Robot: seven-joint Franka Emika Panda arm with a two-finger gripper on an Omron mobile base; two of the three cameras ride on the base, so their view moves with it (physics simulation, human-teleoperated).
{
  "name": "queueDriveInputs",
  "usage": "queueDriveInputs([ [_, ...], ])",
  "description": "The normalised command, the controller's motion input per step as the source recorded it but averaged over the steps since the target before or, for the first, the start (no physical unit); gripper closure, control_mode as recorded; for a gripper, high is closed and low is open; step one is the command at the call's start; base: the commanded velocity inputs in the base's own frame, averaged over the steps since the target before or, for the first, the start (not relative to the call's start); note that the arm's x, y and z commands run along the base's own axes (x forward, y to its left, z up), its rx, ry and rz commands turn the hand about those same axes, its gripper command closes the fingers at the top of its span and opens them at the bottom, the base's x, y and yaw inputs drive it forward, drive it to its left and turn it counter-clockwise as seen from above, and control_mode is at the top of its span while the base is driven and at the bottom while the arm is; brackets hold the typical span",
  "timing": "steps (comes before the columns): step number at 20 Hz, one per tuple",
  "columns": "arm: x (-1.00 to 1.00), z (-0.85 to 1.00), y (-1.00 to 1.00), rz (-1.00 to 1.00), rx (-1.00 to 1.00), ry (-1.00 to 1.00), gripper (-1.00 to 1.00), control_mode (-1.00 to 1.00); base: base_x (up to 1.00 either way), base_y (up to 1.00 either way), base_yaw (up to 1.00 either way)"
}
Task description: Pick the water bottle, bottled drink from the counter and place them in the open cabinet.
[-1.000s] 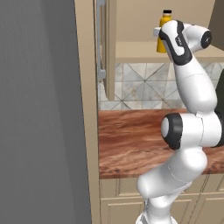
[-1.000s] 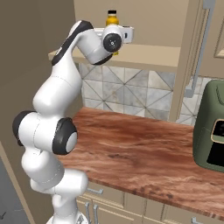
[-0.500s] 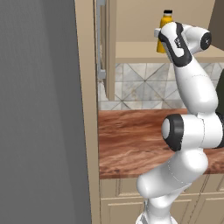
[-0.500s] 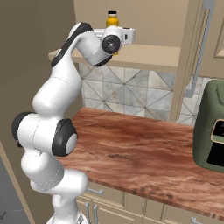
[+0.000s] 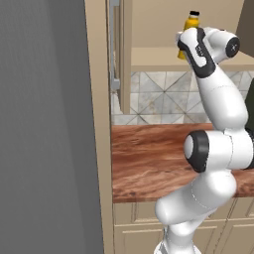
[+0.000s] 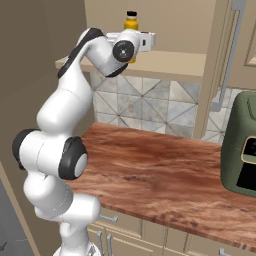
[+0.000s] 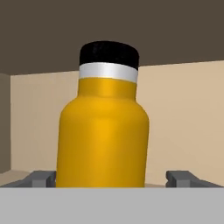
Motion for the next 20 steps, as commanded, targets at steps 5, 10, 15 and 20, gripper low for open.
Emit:
queueDriveInputs([
  [5,-0.19,0.0,-0.07,-0.14,0.0,0.02,-1.0,-1.0,0.0,0.0,0.0],
  [10,-0.09,-0.06,0.0,-0.17,0.0,0.17,-1.0,-1.0,0.0,0.0,0.0],
  [15,-0.02,-0.11,0.01,-0.17,-0.01,0.22,-1.0,-1.0,0.0,0.0,0.0],
  [20,0.02,-0.08,0.06,-0.14,-0.01,0.23,-1.0,-1.0,0.0,0.0,0.0],
])
